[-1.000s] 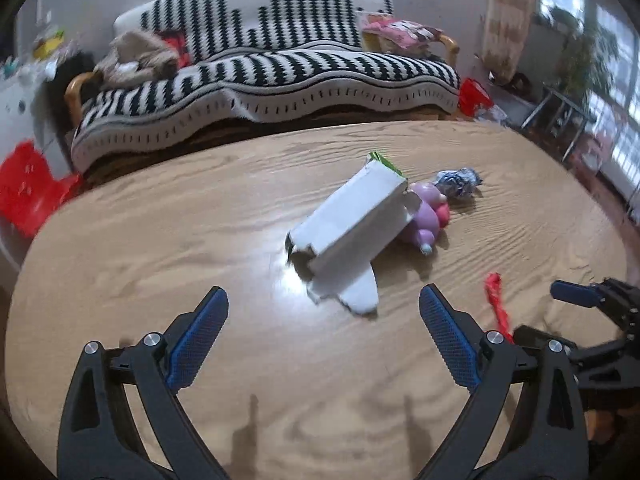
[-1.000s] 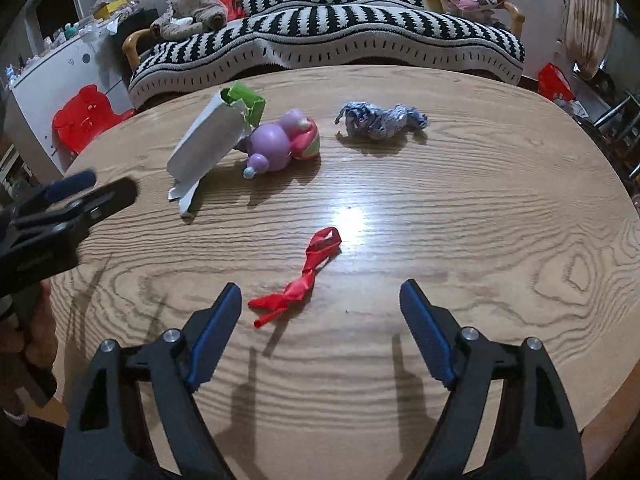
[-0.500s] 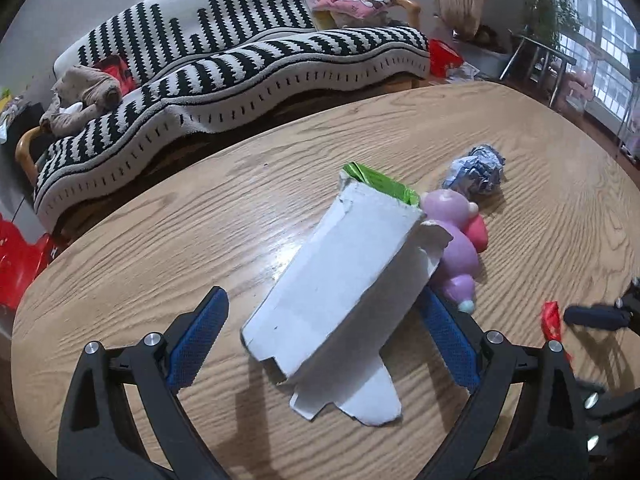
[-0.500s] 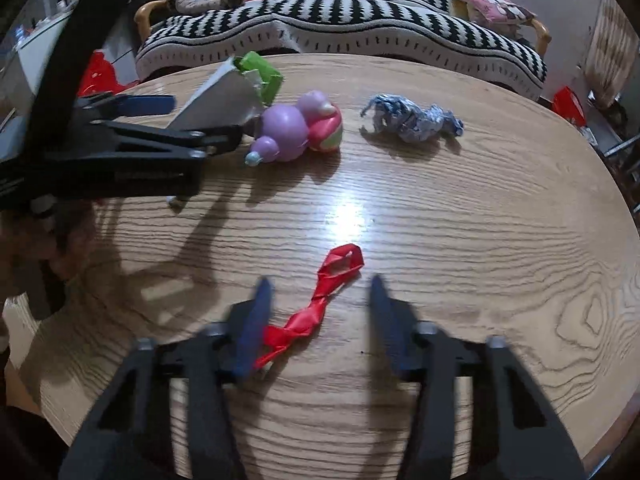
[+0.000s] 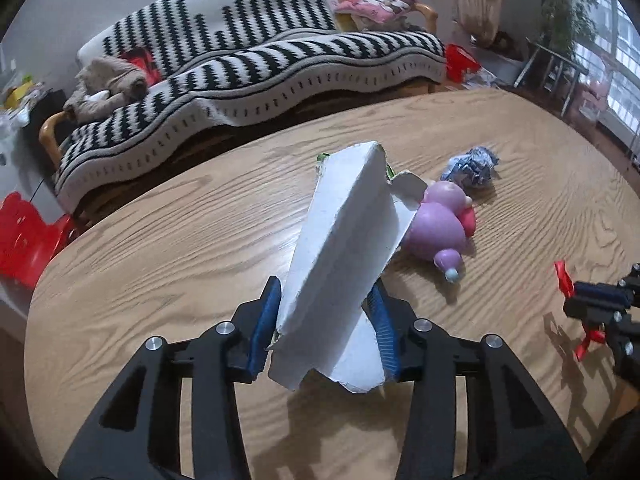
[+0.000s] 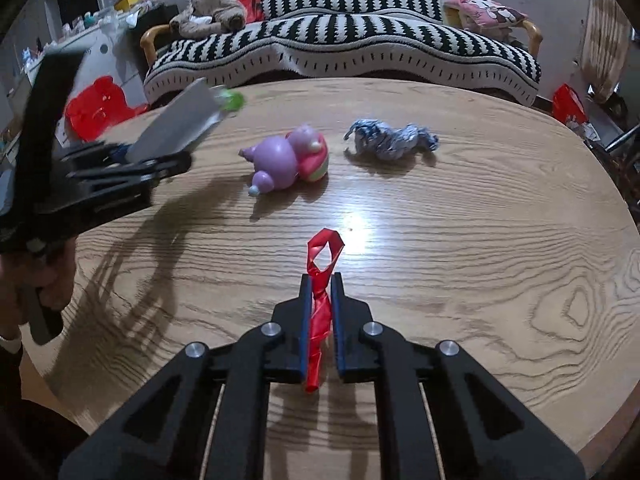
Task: Collect trash
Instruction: 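Grasp the white carton with left tool while right tool grasps the red ribbon, then carry white carton and red ribbon over the bin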
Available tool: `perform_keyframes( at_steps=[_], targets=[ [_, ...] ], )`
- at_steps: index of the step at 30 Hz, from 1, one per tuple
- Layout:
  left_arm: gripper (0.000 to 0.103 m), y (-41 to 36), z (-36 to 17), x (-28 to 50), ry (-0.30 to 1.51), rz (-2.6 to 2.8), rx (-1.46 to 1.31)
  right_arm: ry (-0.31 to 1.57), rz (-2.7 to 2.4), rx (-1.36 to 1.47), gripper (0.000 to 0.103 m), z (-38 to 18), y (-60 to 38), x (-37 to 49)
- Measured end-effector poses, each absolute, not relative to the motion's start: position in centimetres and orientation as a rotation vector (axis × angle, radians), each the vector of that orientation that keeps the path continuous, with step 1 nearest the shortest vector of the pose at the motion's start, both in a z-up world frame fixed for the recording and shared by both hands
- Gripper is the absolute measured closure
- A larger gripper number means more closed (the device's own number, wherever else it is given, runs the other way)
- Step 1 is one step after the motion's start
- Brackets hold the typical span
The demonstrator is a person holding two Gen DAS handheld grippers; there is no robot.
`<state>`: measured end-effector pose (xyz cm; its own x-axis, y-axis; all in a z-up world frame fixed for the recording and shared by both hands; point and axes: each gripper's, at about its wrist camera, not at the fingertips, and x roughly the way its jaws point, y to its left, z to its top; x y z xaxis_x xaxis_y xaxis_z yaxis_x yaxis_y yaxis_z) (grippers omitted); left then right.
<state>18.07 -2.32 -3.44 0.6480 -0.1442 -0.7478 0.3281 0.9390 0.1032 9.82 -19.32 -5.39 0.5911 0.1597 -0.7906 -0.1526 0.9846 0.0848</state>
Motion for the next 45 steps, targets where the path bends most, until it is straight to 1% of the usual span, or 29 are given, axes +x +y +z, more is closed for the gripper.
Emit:
perform_keyframes(
  at_steps=[4,12,21,27,31,40,45],
  targets=[
    [0.059,-1.8,-2.6,16.1,0.841,-0.251,0.183,0.91,0.189,0.009,0.093,-4.5,-19.6,8.8],
    [0.059,-3.6,-2.2,12.4,0.879,-0.237,0.124,0.893,0.201,0.017,0.093,-3.1,-20.7,7.4],
    [0.059,-7.7,-1.7,9.4,0.886,-0.303,0.075,0.884,0.165,0.025,0.093,-2.4,-23.7,5.6],
    [0.059,-12.5,-1.4,7.6,0.875,-0.388,0.096,0.877,0.093,0.058,0.093,-2.1,-28.4,3.0],
    [0.059,-16.0,-1.1,6.5,0.877,-0.466,0.1,0.866,0.022,0.1,0.093,-1.7,-33.3,0.2],
    [0.059,-26.8,-1.1,2.5,0.89,-0.696,0.159,0.86,-0.165,0.229,0.093,-2.4,-44.8,-7.7],
    [0.059,-33.4,-2.2,-0.6,0.942,-0.872,0.195,0.893,-0.291,0.346,0.093,-3.9,-50.7,-13.3]
  ],
)
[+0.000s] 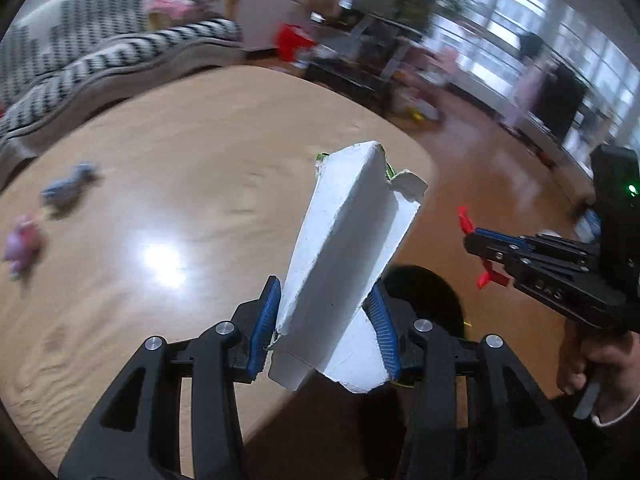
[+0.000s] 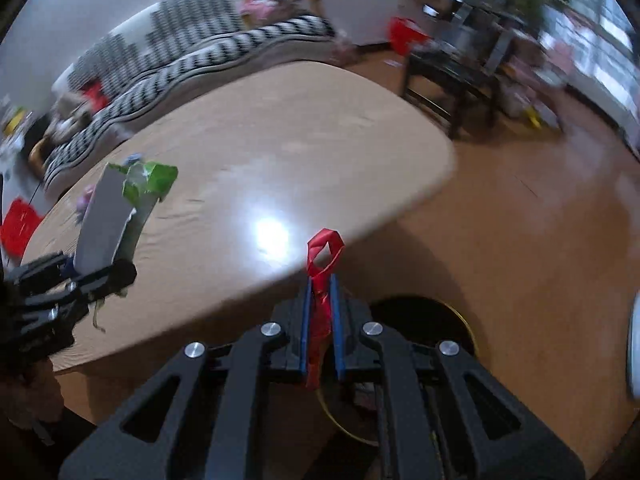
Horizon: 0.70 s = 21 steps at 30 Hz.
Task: Collect trash
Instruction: 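Carry white carton and red ribbon over the bin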
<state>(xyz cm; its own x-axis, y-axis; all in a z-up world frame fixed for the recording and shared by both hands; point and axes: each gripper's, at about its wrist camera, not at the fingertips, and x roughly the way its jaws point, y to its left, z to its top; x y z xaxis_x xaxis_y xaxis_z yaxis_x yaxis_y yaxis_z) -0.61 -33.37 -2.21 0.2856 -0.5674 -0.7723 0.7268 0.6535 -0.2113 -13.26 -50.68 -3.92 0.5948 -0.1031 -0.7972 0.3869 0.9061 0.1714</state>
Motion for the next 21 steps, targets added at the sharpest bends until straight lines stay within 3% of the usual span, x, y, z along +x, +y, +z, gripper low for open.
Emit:
perform_keyframes(
  at_steps=[10,21],
  targets=[
    [0.059,-41.1,-6.4,-6.1,1.047,-1.057,0.316,0.916,-0.389,0.461,0.093,-5.4,-55.4,-19.7],
    [0.058,-43.3,-7.2,-5.4,1.076,-1.075,0.321,0.927,-0.413,0.471,0.093,-5.4,-56.1,-19.9]
  ],
)
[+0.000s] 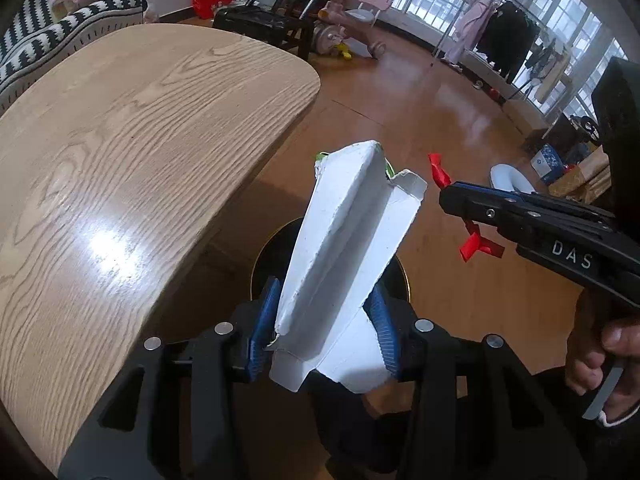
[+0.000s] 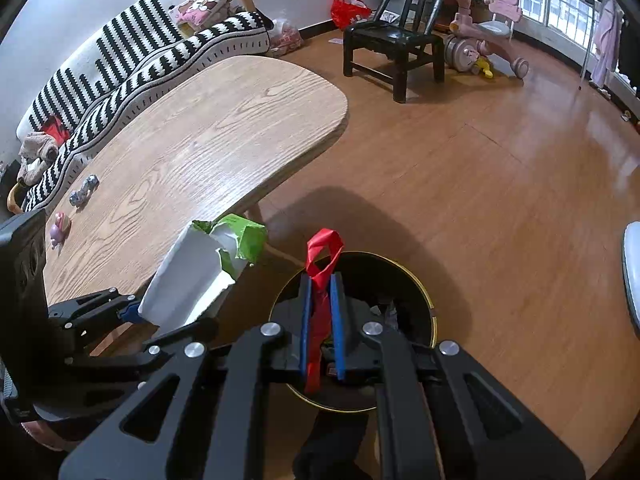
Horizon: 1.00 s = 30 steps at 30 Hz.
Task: Collect trash
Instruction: 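Carry white carton and red ribbon over the bin, then open both tools to drop the carton and ribbon into the bin, then swing both tools back over the table toward the toy and foil ball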
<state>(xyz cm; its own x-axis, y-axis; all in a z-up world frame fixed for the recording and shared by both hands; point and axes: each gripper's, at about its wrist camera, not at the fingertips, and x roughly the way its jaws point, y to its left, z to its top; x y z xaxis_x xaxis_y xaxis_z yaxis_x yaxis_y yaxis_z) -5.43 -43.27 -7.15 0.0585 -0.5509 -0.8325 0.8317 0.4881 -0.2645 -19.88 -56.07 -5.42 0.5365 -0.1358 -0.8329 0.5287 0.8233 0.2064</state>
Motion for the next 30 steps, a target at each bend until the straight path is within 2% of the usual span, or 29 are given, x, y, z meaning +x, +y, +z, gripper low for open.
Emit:
perform_keyframes(
  at_steps=[7,10,12,16,17,18,19,20,21,30],
  targets=[
    [0.057,-44.4,-7.7,-5.4,1.085,-1.082,0.317,0.92,-0.433,0.482,0.093,-5.4,-56.2,-19.8],
    [0.047,-44.5,-7.9,-5.7,1.085,-1.067,0.315,0.922,-0.449,0.481,0.093,-5.4,-56.2,-19.8],
    [0.036,-44.5,-7.7,-5.5,1.079,-1.062,0.31,0.911,-0.465,0.49,0.093,-5.3,-56.4,-20.0],
    [0.027,-44.4,-7.2,-5.6,1.059,-1.063,0.308,0.901,-0.473,0.501,0.09,-5.2,-56.6,-20.1],
    [0.026,-44.3,-7.1,-5.6,1.056,-1.064,0.306,0.902,-0.472,0.5,0.087,-5.2,-56.5,-20.0],
    [0.024,-44.2,-7.1,-5.6,1.056,-1.067,0.305,0.901,-0.471,0.497,0.072,-5.2,-56.4,-20.0],
    [0.024,-44.1,-7.1,-5.6,1.056,-1.069,0.302,0.897,-0.469,0.492,0.047,-5.1,-56.3,-20.0],
    [0.022,-43.9,-7.0,-5.5,1.055,-1.067,0.3,0.883,-0.471,0.481,0.038,-4.8,-56.1,-20.0],
    [0.02,-43.8,-7.0,-5.5,1.053,-1.064,0.298,0.865,-0.474,0.467,0.035,-4.5,-55.9,-20.0],
    [0.014,-40.8,-5.7,-4.5,1.025,-1.027,0.251,0.843,-0.444,0.459,0.034,-3.8,-55.0,-18.6]
  ],
)
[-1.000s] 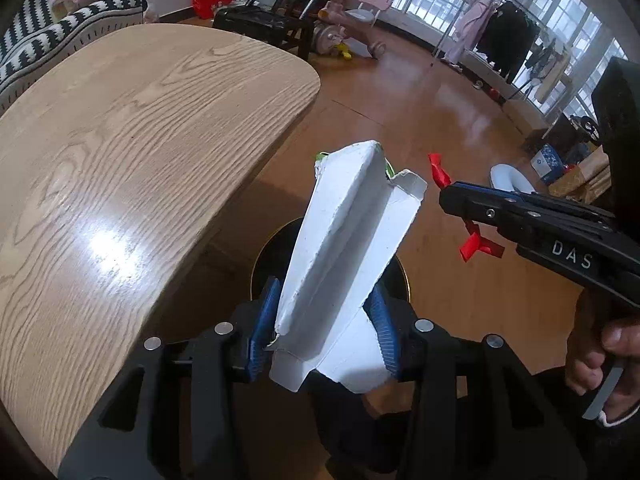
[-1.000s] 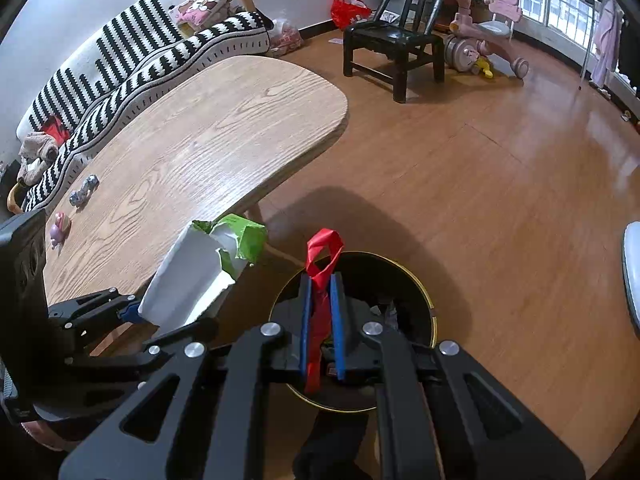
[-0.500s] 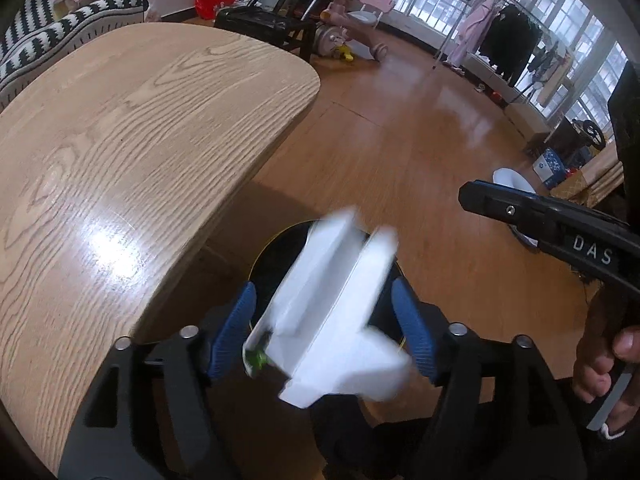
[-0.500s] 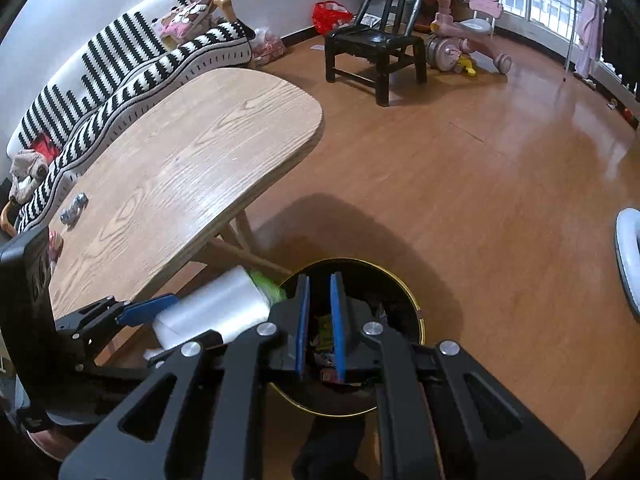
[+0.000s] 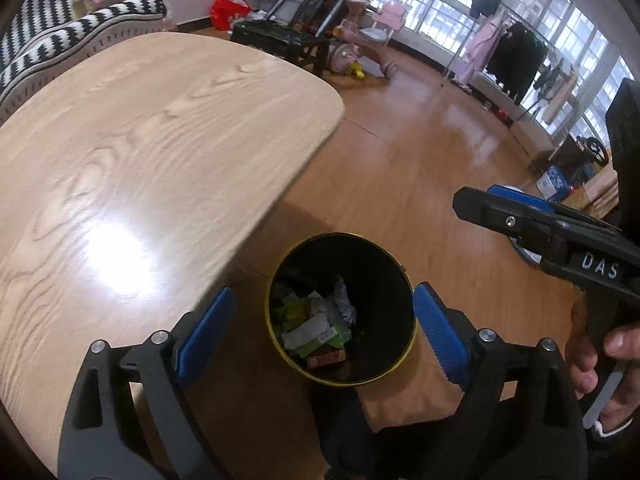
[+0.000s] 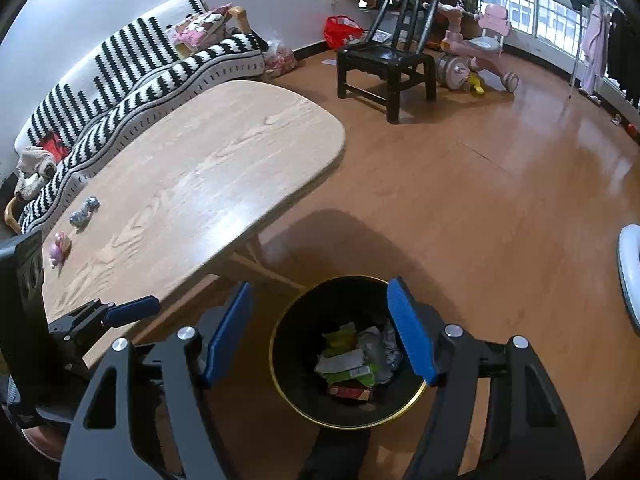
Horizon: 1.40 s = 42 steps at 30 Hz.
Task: Collect trash
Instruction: 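Swing both tools back over the table toward the toy and foil ball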
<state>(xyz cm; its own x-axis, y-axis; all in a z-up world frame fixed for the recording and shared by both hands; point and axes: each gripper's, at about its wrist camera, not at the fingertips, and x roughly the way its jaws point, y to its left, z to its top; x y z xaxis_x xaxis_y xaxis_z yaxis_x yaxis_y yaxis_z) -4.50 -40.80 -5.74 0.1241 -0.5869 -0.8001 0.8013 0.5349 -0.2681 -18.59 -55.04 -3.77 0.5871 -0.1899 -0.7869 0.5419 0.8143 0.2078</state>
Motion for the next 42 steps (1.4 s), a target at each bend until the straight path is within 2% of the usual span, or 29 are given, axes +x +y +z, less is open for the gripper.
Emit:
perform_keyframes(
  at_steps=[5,9,25,33,42],
  targets=[
    [0.014,-37.1,-5.3,-2.6,1.01,-0.967,0.234,0.847,-0.39,0.407,0.031,-3.1,-52.5,-16.0],
    [0.011,-32.5,-3.9,-0.8,0.965,-0.898,0.217,0.845,-0.325,0.365,0.025,-2.4,-49.7,-13.1],
    [0.011,-10.8,-2.3,9.5,0.855,-0.434,0.113,0.857,-0.034,0.196,0.021,-0.1,-33.9,1.0],
    [0.011,-7.1,-3.2,13.5,0.87,-0.388,0.088,0.881,0.027,0.145,0.02,-1.1,-28.6,5.7],
    [0.011,-9.5,-5.2,19.5,0.883,-0.451,0.166,0.914,0.028,0.164,0.02,-2.5,-28.2,8.8]
  ],
)
